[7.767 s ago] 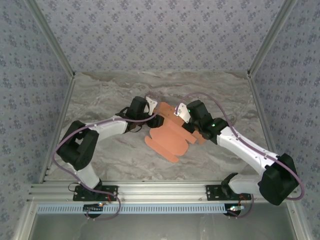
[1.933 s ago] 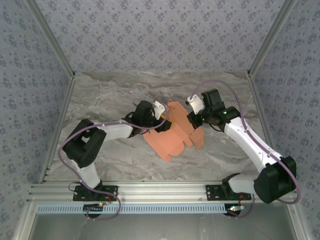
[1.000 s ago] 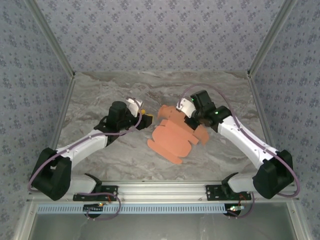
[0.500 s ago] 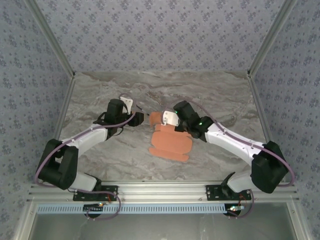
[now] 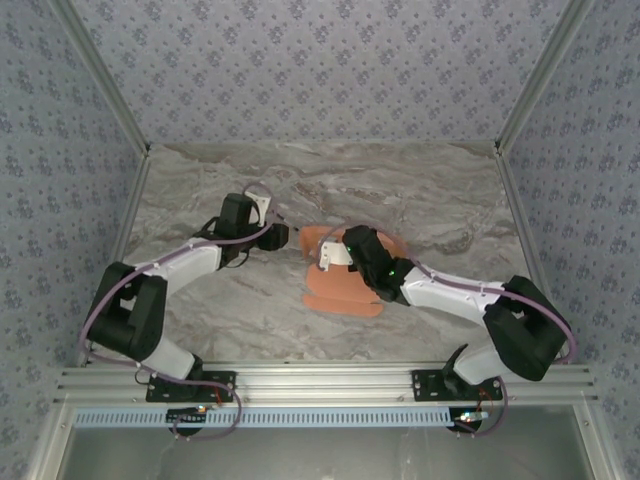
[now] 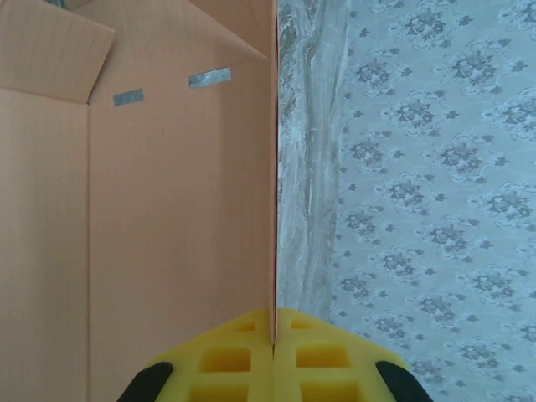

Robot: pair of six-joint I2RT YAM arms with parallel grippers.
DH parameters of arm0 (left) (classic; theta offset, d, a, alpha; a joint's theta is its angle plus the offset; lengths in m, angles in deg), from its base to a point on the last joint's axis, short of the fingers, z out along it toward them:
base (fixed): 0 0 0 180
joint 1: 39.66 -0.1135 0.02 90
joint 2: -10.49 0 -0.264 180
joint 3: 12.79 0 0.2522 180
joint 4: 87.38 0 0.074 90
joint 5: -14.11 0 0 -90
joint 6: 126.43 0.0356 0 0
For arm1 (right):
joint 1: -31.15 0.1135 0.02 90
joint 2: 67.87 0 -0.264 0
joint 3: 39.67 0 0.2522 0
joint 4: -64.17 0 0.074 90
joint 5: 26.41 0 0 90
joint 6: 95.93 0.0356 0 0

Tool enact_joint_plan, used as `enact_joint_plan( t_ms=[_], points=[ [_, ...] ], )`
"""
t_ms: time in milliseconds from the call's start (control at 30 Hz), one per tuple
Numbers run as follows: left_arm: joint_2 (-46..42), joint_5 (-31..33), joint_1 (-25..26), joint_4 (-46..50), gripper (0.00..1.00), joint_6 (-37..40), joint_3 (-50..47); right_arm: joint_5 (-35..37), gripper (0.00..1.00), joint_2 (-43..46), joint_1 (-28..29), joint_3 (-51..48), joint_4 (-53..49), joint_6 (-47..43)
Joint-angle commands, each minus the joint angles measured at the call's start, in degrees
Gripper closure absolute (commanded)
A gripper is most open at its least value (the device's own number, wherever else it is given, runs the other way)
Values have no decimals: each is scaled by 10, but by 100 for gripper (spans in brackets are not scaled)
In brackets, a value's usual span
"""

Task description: Fold the paper box

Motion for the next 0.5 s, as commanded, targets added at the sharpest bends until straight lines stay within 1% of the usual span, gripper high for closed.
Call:
enact_joint_plan(
  t_ms=[0,167,467],
  points=[
    [24,1,-3,13,39,8,23,26,100,1,4,-27,82,-47],
    [57,5,1,9,41,13,34,34,100,0,7,-60,144,-75],
    [108,-13,21,0,44,35,66,26,100,4,1,-88,183,-74]
  ],
)
